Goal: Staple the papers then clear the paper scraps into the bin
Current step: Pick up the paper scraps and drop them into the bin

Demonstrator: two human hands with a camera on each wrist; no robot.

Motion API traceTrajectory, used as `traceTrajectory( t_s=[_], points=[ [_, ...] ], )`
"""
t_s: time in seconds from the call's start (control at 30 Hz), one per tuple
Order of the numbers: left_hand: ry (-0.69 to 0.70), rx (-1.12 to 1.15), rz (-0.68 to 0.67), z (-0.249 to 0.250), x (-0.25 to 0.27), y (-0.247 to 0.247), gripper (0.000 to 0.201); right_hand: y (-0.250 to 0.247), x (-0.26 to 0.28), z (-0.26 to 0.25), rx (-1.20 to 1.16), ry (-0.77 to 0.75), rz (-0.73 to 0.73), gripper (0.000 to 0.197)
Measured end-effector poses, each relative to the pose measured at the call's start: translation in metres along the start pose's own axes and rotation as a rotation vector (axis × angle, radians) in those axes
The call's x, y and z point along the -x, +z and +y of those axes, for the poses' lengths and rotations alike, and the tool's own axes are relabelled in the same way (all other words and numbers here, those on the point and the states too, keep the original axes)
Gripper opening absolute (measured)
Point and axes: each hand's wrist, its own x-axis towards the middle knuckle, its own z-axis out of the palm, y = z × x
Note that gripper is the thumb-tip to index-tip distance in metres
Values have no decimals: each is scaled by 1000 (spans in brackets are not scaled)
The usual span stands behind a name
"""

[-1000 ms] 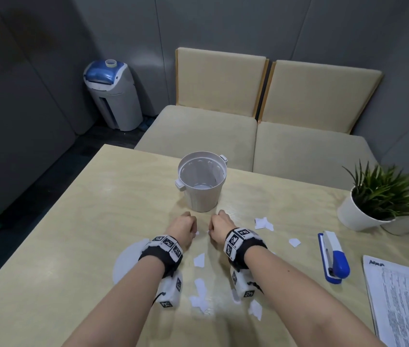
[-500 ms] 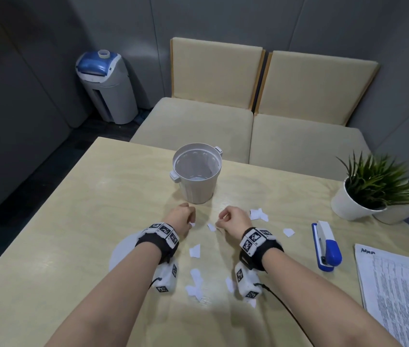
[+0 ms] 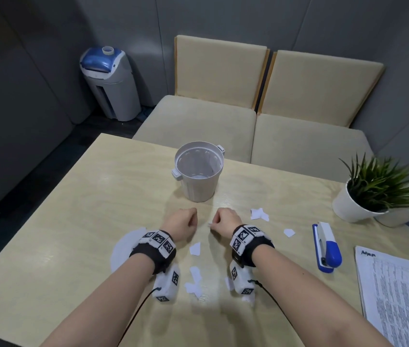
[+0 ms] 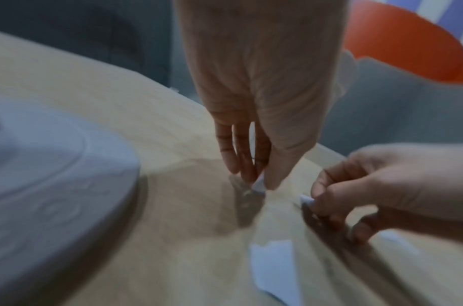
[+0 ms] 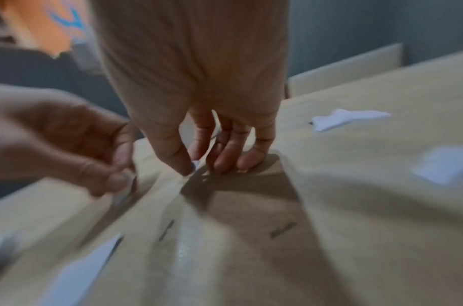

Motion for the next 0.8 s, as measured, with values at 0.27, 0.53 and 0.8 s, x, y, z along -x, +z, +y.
traceTrajectory(
  t_s=[0.27, 0.53, 0.8],
  points=[
    [-73, 103, -181, 13, 39, 25, 30, -31, 42, 77, -610, 339, 132, 25],
    [-171, 102, -58, 18, 46, 34, 29, -29, 75, 99, -356, 293, 177, 31],
    [-221, 184, 6, 11, 49, 39, 50, -33, 79, 118, -377, 370, 220, 36]
  ],
)
